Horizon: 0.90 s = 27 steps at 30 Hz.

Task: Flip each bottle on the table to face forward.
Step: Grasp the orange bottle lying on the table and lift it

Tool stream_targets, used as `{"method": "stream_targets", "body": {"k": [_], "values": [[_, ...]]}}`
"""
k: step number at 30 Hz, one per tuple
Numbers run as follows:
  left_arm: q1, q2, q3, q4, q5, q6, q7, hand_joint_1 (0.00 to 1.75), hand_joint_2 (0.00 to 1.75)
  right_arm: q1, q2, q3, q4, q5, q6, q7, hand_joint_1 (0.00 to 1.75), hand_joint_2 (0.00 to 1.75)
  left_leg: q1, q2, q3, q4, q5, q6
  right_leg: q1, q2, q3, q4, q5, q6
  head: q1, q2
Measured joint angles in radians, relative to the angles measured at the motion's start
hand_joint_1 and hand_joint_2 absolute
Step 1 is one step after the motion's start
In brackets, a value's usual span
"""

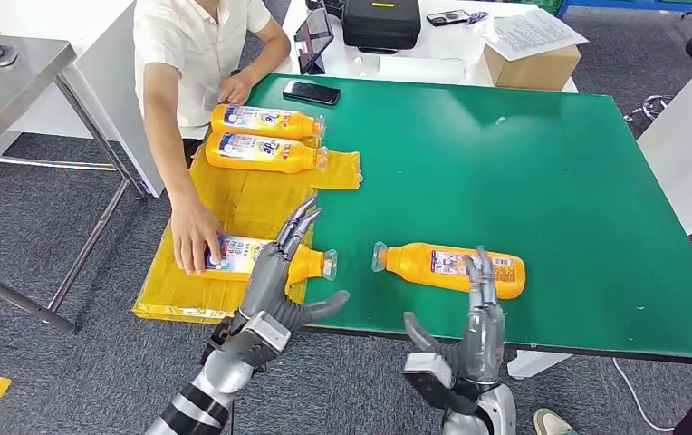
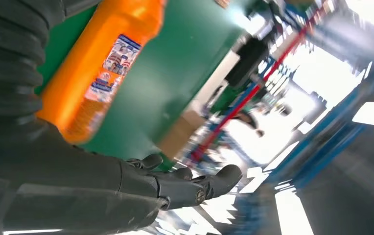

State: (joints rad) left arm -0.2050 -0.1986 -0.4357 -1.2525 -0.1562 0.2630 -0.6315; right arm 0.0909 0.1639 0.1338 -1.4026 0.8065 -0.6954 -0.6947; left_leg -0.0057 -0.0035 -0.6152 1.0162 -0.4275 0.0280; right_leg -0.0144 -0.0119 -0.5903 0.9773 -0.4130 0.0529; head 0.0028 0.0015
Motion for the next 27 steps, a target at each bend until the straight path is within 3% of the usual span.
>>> {"method": "stream_targets", "body": {"k": [3, 5, 18, 22, 27], "values": [[0.043, -0.012, -0.051, -0.076, 0.094, -0.007, 0.036, 0.00, 1.75, -0.022, -0.031, -0.061, 0.039, 0.237, 0.000, 0.050, 0.00, 1.75, -0.001, -0.001, -0.001, 0.000, 0.000, 0.000, -0.001, 0.000, 0.000, 0.000, 0.000, 0.001, 0.000, 0.000], [0.060, -0.015, -0.085, -0.103, 0.125, 0.002, 0.051, 0.00, 1.75, -0.045, -0.062, -0.088, 0.061, 0.306, 0.000, 0.105, 0.00, 1.75, -0.002, -0.001, -0.001, 0.000, 0.000, 0.000, -0.002, 0.000, 0.000, 0.000, 0.000, 0.002, 0.000, 0.000], [0.088, -0.007, -0.178, -0.127, 0.156, -0.003, 0.060, 0.00, 1.75, -0.154, -0.204, -0.110, 0.186, 0.414, -0.001, 0.277, 0.00, 1.75, -0.002, -0.001, -0.001, 0.000, 0.000, 0.001, -0.002, 0.000, 0.000, 0.000, 0.001, 0.003, 0.000, 0.000], [0.090, -0.004, -0.186, -0.127, 0.156, -0.005, 0.062, 0.00, 1.75, -0.168, -0.228, -0.109, 0.211, 0.415, -0.002, 0.284, 0.00, 1.75, -0.002, -0.001, -0.001, 0.000, 0.000, 0.001, -0.002, 0.000, 0.000, 0.000, 0.001, 0.003, 0.000, 0.000], [0.090, -0.003, -0.192, -0.127, 0.155, -0.007, 0.069, 0.00, 1.75, -0.189, -0.251, -0.095, 0.244, 0.443, -0.002, 0.360, 0.00, 1.75, -0.002, -0.001, -0.002, 0.000, 0.000, 0.001, -0.002, 0.000, 0.000, 0.000, 0.001, 0.003, 0.000, 0.000]]}}
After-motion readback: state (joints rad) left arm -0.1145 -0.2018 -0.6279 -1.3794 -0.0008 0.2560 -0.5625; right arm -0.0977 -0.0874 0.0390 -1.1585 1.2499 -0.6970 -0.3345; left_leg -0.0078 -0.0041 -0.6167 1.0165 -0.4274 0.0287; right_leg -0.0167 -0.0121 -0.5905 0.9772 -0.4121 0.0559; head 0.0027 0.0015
